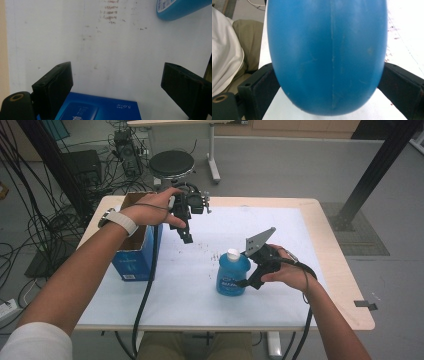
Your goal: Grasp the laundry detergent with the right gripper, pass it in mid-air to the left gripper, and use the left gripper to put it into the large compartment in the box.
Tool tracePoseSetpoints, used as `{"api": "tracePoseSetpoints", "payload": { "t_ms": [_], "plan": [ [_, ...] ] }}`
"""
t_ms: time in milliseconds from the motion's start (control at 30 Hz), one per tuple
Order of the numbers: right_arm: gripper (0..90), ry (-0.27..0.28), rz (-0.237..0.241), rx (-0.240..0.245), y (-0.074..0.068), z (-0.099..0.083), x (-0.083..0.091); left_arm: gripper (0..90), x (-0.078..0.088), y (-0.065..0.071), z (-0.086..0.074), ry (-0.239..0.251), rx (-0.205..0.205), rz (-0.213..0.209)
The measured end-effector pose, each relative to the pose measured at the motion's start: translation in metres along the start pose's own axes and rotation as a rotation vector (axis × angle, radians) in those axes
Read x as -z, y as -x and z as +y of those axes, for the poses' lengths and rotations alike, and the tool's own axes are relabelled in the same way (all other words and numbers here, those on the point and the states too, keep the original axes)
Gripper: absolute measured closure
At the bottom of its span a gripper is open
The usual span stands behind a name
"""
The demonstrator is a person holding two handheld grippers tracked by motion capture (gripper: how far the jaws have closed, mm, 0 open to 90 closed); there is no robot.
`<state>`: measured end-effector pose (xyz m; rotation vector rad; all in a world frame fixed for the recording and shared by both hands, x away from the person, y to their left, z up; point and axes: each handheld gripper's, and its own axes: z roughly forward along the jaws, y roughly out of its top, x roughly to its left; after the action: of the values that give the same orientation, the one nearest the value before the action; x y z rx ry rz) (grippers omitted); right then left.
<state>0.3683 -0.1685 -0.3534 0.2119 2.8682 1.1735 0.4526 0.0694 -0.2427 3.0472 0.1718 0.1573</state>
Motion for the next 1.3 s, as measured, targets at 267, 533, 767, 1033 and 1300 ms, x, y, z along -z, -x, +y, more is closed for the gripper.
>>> {"api": "tracePoseSetpoints", "payload": {
  "t_ms": [267,533,767,1033,1300],
  "plan": [
    [7.4,0.027,-0.002,0.000,0.000,-0.002,-0.001,11.0,0.000,0.000,0.000,-0.001,0.002,0.000],
    [8.6,0.050,0.003,0.005,0.000,-0.004,-0.005,10.9,-0.001,0.000,0.000,-0.002,0.000,-0.001],
    [9.8,0.063,0.002,0.006,0.000,-0.005,-0.006,11.0,-0.001,0.000,0.000,-0.001,0.002,-0.002],
    [12.2,0.078,0.009,0.012,0.000,-0.008,-0.008,11.1,-0.002,0.000,0.000,-0.002,0.005,-0.003],
    [13.4,0.100,0.009,0.012,0.000,-0.011,-0.010,11.1,-0.003,0.000,0.000,-0.004,0.006,-0.004]
  ]
}}
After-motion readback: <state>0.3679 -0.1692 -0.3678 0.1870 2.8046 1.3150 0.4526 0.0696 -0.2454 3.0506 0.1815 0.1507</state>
